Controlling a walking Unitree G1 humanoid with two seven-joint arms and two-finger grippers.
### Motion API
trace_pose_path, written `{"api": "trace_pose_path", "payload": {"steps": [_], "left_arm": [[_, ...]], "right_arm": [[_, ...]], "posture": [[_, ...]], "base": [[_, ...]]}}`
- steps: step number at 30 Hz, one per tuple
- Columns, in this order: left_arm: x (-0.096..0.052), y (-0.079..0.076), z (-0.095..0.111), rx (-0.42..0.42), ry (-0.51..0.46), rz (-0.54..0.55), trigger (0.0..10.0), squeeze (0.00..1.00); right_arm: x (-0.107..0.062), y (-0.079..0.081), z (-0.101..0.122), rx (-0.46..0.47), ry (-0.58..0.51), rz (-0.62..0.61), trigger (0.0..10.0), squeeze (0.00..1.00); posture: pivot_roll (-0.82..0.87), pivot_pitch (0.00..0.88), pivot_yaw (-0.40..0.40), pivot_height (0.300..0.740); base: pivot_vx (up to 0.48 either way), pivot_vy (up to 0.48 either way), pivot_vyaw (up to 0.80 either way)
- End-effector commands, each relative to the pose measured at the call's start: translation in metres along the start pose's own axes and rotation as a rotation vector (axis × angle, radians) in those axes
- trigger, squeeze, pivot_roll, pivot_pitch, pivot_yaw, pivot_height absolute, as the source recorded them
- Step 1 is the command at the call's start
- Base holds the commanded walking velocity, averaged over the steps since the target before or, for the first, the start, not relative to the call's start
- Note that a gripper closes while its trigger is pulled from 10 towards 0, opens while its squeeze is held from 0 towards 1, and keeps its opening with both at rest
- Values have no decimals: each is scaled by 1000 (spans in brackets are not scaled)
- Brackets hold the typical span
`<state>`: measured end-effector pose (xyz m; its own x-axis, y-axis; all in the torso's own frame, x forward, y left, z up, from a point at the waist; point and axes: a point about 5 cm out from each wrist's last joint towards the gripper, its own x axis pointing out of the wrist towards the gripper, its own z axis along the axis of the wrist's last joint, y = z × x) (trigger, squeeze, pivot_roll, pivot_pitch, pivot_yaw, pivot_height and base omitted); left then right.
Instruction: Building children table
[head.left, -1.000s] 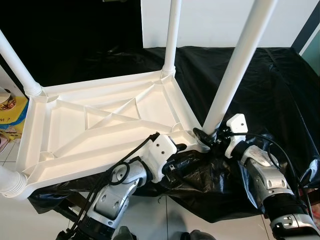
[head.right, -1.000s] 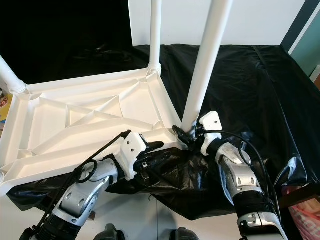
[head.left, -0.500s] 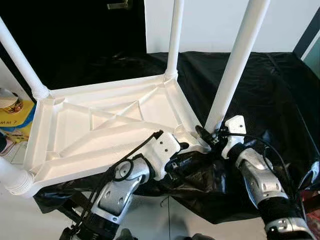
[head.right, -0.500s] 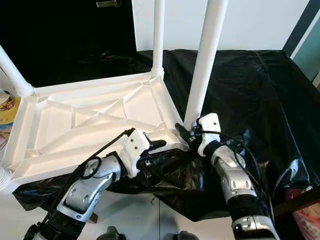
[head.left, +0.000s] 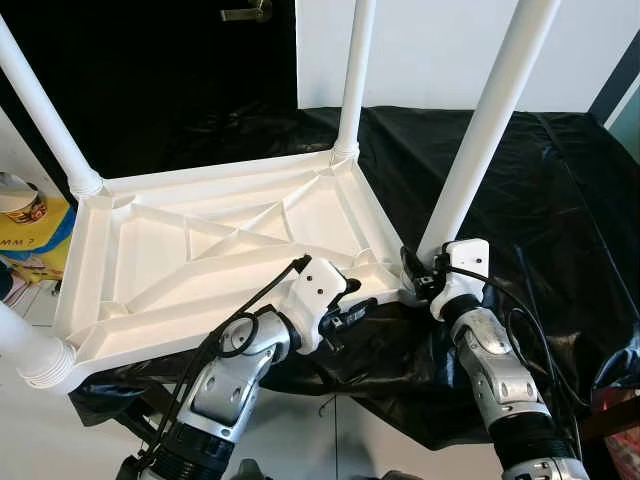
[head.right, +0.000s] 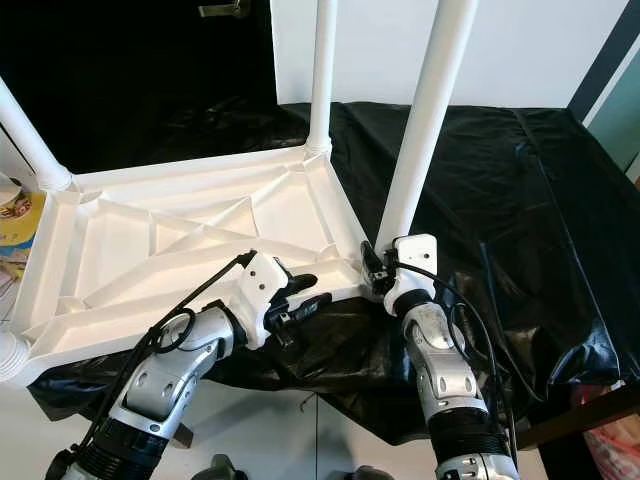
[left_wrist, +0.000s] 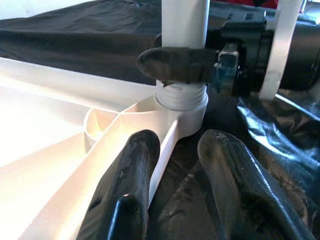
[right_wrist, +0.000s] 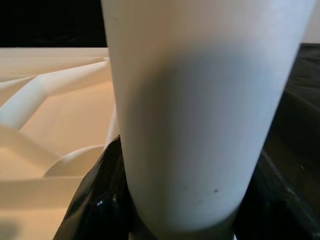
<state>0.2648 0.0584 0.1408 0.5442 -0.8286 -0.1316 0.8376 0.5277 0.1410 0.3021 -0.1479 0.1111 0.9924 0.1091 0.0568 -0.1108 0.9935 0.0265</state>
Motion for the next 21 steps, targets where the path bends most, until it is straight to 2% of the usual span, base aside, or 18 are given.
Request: {"api": "trace_pose_path", "payload": {"steps": [1, 3, 6, 8, 15, 16, 17, 18, 19, 21], "left_arm": [[0, 8, -3, -23, 14, 148, 10000, 0], [0, 11, -2, -10, 7, 169, 10000, 0], [0, 12, -2, -7, 6, 174, 10000, 0], [1, 13, -1, -22, -6, 172, 10000, 0], [3, 10, 2, 3, -24, 141, 10000, 0], [4, 10, 1, 1, -22, 134, 10000, 0], [4, 10, 1, 1, -22, 134, 10000, 0], [5, 11, -1, -7, -17, 116, 10000, 106], [5, 10, -6, -35, 5, 89, 10000, 1000], [5, 10, -6, -35, 5, 89, 10000, 1000]], "right_arm": [[-11, -3, -20, 40, 97, -192, 10000, 0], [-13, 9, -22, 94, 102, -267, 10000, 0], [-13, 13, -23, 111, 104, -275, 10000, 0], [-12, 26, -16, 122, 58, -186, 10000, 0], [-13, 22, -12, 98, 40, -166, 10000, 0], [-13, 20, -12, 85, 37, -160, 10000, 1000], [-13, 20, -12, 85, 37, -160, 10000, 1000], [-12, 20, -10, 77, 27, -147, 10000, 1000], [-12, 20, -7, 74, 9, -123, 10000, 1000], [-12, 20, -7, 74, 9, -123, 10000, 1000]], "posture": [[-47, 22, -23, 740], [-54, 15, -18, 740], [-55, 14, -16, 740], [-69, 11, -8, 740], [-69, 0, -11, 740], [-71, 0, -11, 740], [-71, 0, -11, 740], [-72, 0, -4, 740], [-71, 0, 1, 740], [-71, 0, 1, 740]], "base": [[0, 0, 0], [0, 0, 0], [0, 0, 0], [0, 0, 0], [0, 0, 0], [0, 0, 0], [0, 0, 0], [0, 0, 0], [0, 0, 0], [0, 0, 0]]}}
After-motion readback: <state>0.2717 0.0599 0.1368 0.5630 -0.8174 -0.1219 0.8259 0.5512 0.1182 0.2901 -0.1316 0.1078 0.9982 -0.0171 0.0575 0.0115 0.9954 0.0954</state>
